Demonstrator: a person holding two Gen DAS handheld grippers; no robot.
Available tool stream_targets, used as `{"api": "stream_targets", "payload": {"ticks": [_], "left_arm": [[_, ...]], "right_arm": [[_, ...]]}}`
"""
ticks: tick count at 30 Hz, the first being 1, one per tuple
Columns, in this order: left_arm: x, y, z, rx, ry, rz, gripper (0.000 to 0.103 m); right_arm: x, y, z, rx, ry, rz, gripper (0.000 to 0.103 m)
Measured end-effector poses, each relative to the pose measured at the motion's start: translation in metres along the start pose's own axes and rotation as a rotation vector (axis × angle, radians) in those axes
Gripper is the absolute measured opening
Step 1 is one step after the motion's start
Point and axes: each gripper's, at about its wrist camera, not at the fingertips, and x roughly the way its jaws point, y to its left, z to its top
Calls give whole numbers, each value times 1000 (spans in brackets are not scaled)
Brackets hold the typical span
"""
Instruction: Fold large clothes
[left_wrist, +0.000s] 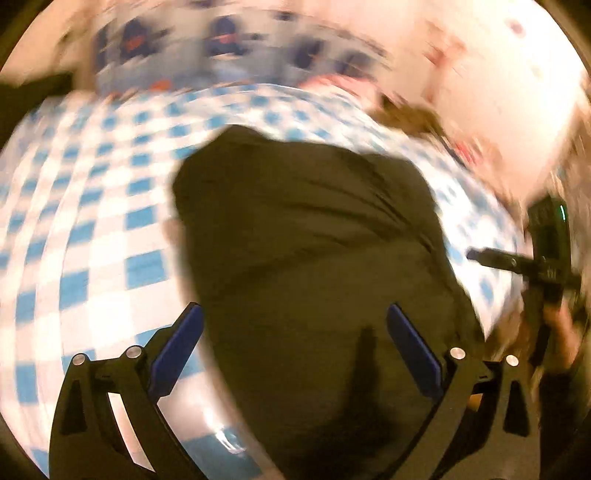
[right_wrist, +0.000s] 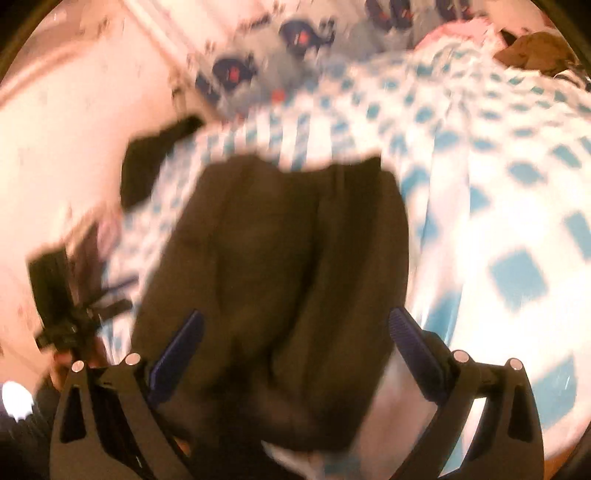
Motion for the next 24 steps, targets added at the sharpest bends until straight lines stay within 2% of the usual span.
{"api": "stream_targets", "payload": {"ticks": [2,3,5,7,10,12,13,15,18,19,22,24], "left_arm": [[10,33,4,-167,27,-49,95],[19,48,3,-241,55,-74,95],[37,62,0,-310,99,-112,95],[51,64,-2,-331,125,-167,95],[64,58,0,-324,148,-220,95],[76,49,2,-320,172,-267,95],[83,47,4,-327,191,-289,95],[89,39,5,-315,197,-280,95],[90,29,6,-274,195,-254,95],[91,26,8,-255,194,-247,95],[79,3,10,-116,153,-198,94],[61,-11,13,-34,109,-168,90]], "right_arm": [[19,13,16,-52,0,-35,96],[39,17,23,-88,31,-99,96],[74,18,22,-163,111,-265,96],[88,4,14,-122,146,-295,96],[70,-8,-3,-120,123,-369,96],[67,-19,-10,-111,132,-384,96],[68,-22,-13,-93,140,-375,96],[69,-31,-12,-24,169,-314,96],[80,-65,-15,194,216,-103,97],[78,-67,-19,212,202,-79,98],[77,-49,-30,193,166,-68,98],[77,-32,-35,182,151,-18,98]]}}
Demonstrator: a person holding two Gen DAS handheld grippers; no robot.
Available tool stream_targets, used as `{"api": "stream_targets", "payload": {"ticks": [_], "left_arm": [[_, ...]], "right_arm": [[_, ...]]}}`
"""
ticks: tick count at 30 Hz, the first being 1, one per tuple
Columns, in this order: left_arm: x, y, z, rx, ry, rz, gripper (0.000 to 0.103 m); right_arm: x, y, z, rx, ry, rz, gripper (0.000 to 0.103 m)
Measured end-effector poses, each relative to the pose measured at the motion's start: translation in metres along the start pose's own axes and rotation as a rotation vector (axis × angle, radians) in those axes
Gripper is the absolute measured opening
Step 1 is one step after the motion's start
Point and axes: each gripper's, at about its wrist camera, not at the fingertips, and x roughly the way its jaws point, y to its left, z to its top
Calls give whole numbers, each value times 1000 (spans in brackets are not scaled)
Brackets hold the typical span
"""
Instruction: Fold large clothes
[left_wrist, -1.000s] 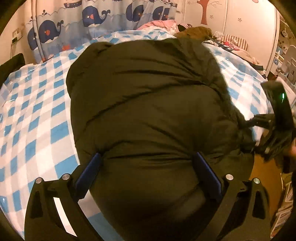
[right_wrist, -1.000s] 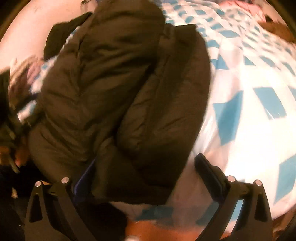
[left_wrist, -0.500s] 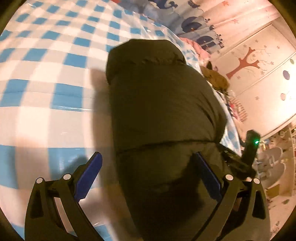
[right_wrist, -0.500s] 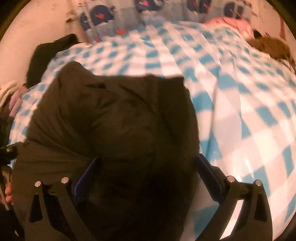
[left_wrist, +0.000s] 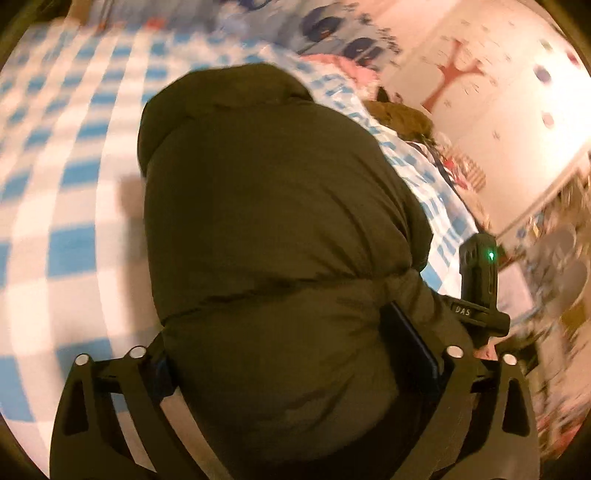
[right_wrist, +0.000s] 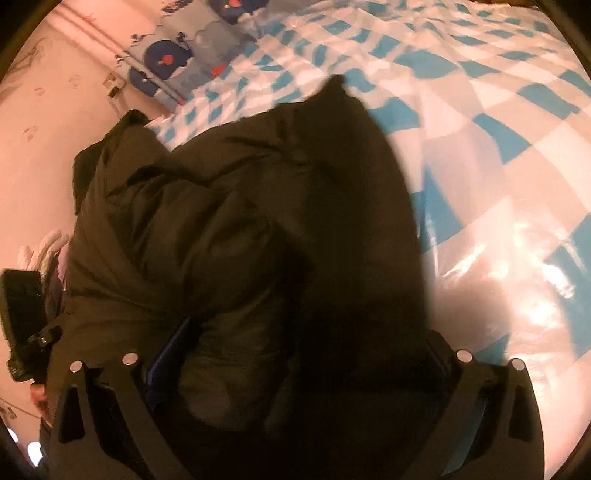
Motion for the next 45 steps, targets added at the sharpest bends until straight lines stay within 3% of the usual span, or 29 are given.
{"api": "stream_targets", "payload": {"ticks": [4,7,9,11,15,19,24,31,39,42,45], "left_arm": [[-37,-3,0,88,-21,72,90],[-26,28,-4,28,83,64,90],[-16,54,-5,-56,112,34,92],[-12,68,-4,-92,117,6,93],[-12,67,-7,-72,109,17,94],[-12,69,-3,-92,120,9,94],[-16,75,-7,-95,130,20,94],[-9,71,-2,-92,141,25,95],[-9,70,-1,-100,137,33,95],[-9,73,-1,-117,140,23,95],[-8,80,-1,-136,140,7,95]], "right_arm": [[3,19,-16,-46,43,111,98],[-15,4,-10,6,45,201,98],[-42,-19,-10,103,-12,281,98],[-56,-37,-13,165,-14,349,98],[-61,-61,-22,244,38,407,98],[-40,-56,-16,252,127,474,98],[-46,-40,-20,213,178,499,98],[-50,-46,-55,226,338,416,97],[-37,-25,-26,242,315,511,98],[-30,-16,-11,215,307,500,97],[-22,-19,-9,224,323,436,97]]}}
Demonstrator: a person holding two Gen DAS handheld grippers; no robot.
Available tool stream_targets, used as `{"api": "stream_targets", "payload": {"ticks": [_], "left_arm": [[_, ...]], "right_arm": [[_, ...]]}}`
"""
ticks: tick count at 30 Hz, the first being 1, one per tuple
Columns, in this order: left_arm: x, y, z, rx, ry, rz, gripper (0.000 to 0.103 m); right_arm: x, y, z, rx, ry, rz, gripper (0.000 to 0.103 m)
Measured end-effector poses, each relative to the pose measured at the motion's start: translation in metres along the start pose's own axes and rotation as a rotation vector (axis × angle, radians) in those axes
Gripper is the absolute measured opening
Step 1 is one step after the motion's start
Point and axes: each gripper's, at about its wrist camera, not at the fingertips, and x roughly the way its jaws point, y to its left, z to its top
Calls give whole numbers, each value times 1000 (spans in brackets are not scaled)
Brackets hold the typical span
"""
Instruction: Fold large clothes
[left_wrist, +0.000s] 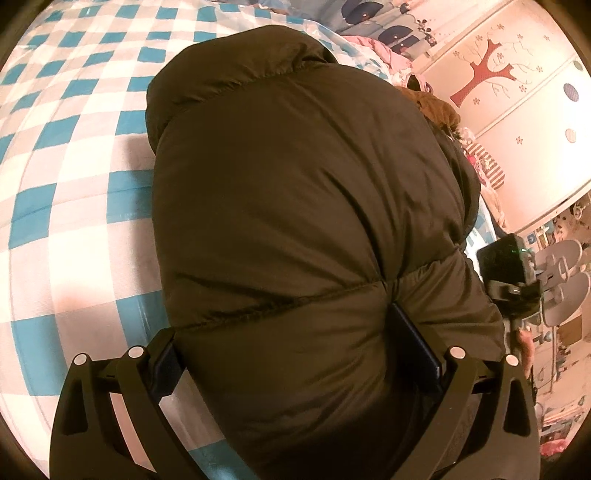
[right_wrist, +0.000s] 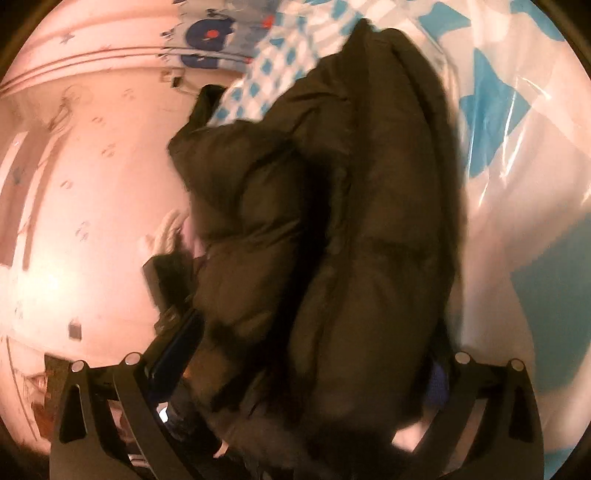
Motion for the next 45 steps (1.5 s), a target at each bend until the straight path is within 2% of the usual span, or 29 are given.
{"api": "stream_targets", "payload": {"ticks": [3,7,9,10,12,14,18,22,23,24,25,26,27,28,29,30,34,36,39,41,42,45], "left_arm": [[-1,2,1,-1,5,-15,95],[8,5,4,-22,-1,-49,96],[6,-5,3,5,-37,-9,96],[1,-16,1,46,-71,32,94],[-11,-36,-1,120,-131,93,84],[-28,-47,-1,166,-184,153,79],[-76,-50,-1,210,-288,240,76],[-126,-30,-4,215,-372,358,76],[-137,-18,-6,197,-383,379,76],[-140,-9,-7,182,-383,389,76],[-142,5,-7,158,-362,402,76],[-135,24,-8,132,-309,413,80],[-126,47,-9,92,-244,398,85],[-119,70,-14,33,-206,365,86],[-117,86,-18,-18,-195,328,88],[-120,102,-23,-63,-197,287,88],[-139,125,-31,-136,-237,197,88],[-140,135,-29,-166,-244,166,88],[-132,135,-27,-190,-254,160,91],[-121,130,-26,-194,-251,158,94],[-117,130,-27,-198,-251,162,94],[-117,117,-21,-140,-281,235,94]], "right_arm": [[-3,-7,-11,2,36,-39,97],[-5,-16,-7,30,1,11,98],[5,0,-5,-31,-11,54,98],[14,16,-5,-85,-10,45,98],[27,36,-5,-143,-8,33,98],[39,58,-4,-193,-12,79,98],[66,105,-4,-293,-9,182,98],[111,133,6,-323,38,253,98],[129,137,9,-326,66,244,98],[147,137,10,-323,103,198,98],[160,130,8,-308,145,136,98],[179,120,8,-276,198,64,98],[188,109,7,-246,236,33,98],[188,99,5,-220,247,38,98],[181,93,5,-201,236,59,98],[173,90,5,-191,221,74,98],[128,81,19,-142,134,124,98],[123,87,31,-143,106,105,98],[142,100,42,-176,134,39,98],[167,95,49,-177,185,-65,98],[176,91,49,-151,206,-75,98],[200,86,38,-104,228,33,98]]}}
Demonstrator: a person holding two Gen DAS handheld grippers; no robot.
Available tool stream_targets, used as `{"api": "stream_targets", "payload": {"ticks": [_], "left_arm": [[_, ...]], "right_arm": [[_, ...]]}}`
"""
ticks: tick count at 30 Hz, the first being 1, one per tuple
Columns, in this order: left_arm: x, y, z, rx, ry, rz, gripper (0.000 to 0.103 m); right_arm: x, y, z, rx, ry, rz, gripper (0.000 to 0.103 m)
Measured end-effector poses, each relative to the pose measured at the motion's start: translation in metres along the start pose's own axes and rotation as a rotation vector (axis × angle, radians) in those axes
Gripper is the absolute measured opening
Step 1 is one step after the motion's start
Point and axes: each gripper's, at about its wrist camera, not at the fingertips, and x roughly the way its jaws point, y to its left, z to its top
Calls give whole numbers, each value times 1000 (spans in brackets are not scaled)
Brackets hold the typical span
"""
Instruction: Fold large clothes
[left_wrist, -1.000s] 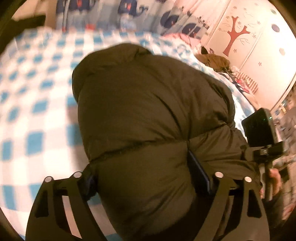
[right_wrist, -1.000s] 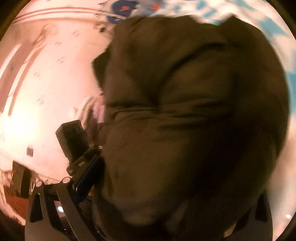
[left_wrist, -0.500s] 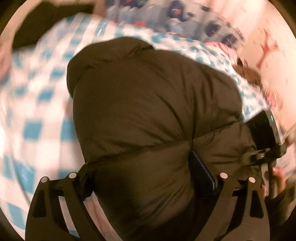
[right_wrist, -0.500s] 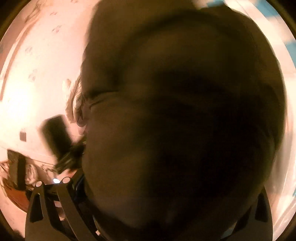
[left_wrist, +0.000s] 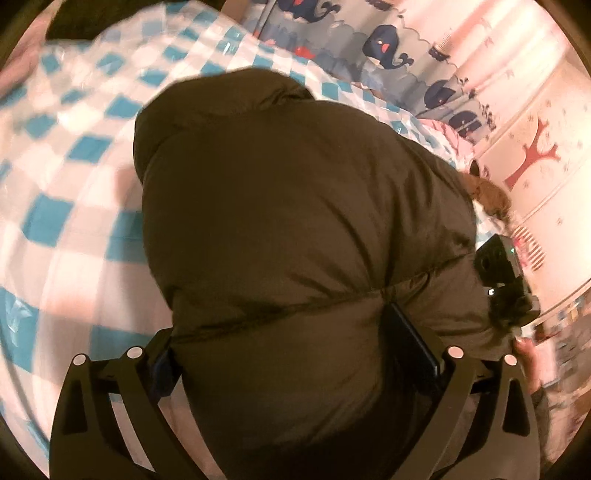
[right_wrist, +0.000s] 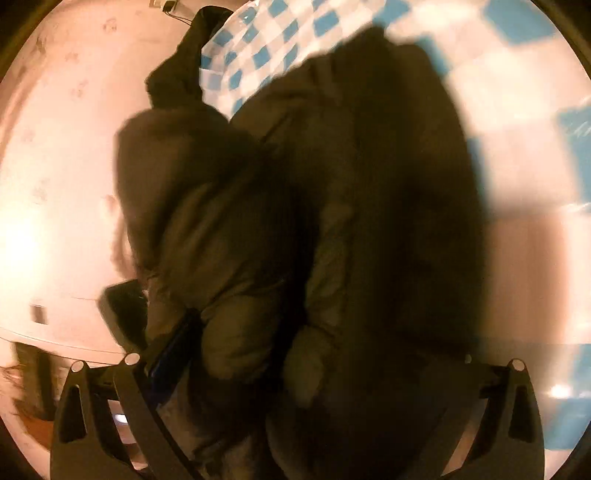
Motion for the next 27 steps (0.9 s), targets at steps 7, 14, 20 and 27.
{"api": "stream_targets", "payload": {"ticks": [7,14,20,27], "left_arm": [[-41,-33,29,244,-163,194,76],[-42,4,63,284,-200,414,87],[-17,56,51,130,-168,400,94],[-18,49,54,122,-204,461,94]], "right_arm": [[36,44,6,-94,-16,203,98],[102,52,29,-132,-39,52,98],[74,37,14,-119,-90,-97,96],[40,165,5,-433,-401,-99,97]]}}
